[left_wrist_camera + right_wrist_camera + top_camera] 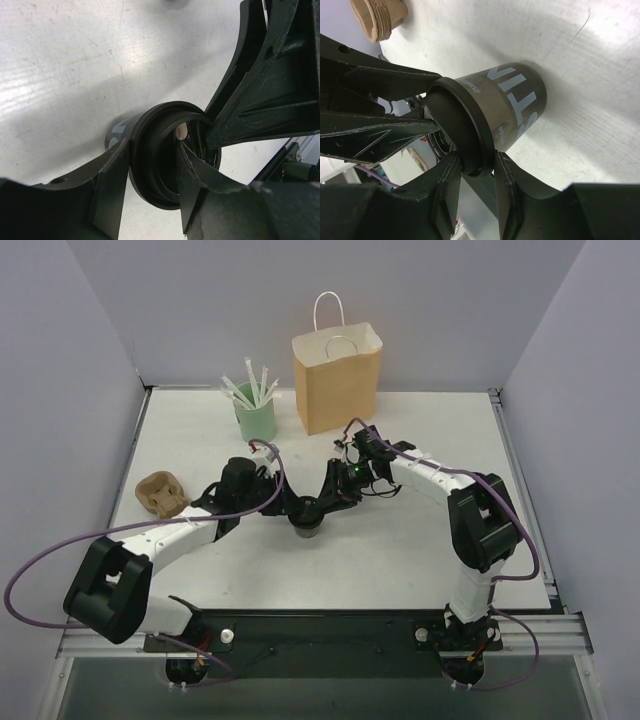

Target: Pack the takeout coffee

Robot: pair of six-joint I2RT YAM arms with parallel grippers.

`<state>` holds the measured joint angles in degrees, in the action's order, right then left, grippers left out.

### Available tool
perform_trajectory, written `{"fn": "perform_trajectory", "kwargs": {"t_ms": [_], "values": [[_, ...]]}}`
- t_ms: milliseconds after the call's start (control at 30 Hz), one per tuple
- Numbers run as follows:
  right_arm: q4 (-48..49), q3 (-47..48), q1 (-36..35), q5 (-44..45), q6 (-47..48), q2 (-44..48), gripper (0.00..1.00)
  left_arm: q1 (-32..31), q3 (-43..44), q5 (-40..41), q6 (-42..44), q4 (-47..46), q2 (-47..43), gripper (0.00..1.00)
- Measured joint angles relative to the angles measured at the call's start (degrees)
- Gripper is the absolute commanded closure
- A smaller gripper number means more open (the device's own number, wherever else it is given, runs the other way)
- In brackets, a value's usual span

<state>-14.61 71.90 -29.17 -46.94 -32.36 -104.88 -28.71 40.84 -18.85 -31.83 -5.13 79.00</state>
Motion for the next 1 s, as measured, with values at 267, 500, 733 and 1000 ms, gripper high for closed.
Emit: {"fn": "perform_trajectory", "kwargs": {"t_ms": [267, 500, 733, 1000], "values": [[0.72, -2.71, -0.28, -3.06, -1.03, 0.63, 0.70, -3.52, -4.46, 5.62, -5.81, 0.81, -5.31, 0.57], [0.24, -3.65, -0.50, 0.61, -2.12, 3.37, 0.52, -7.58, -6.99, 11.43, -9.73, 1.03, -8.96, 0.57], [0.44, -3.69, 0.09, 6.73, -3.58, 8.15, 0.44, -9.94, -8.07, 14.69, -12.20, 1.03, -10.23, 0.57], [1.07, -9.44, 0.07, 13.42, -7.87, 16.04, 0.44, -11.43, -9.09, 18.18, -14.29, 1.25, -11.78, 0.57]]}}
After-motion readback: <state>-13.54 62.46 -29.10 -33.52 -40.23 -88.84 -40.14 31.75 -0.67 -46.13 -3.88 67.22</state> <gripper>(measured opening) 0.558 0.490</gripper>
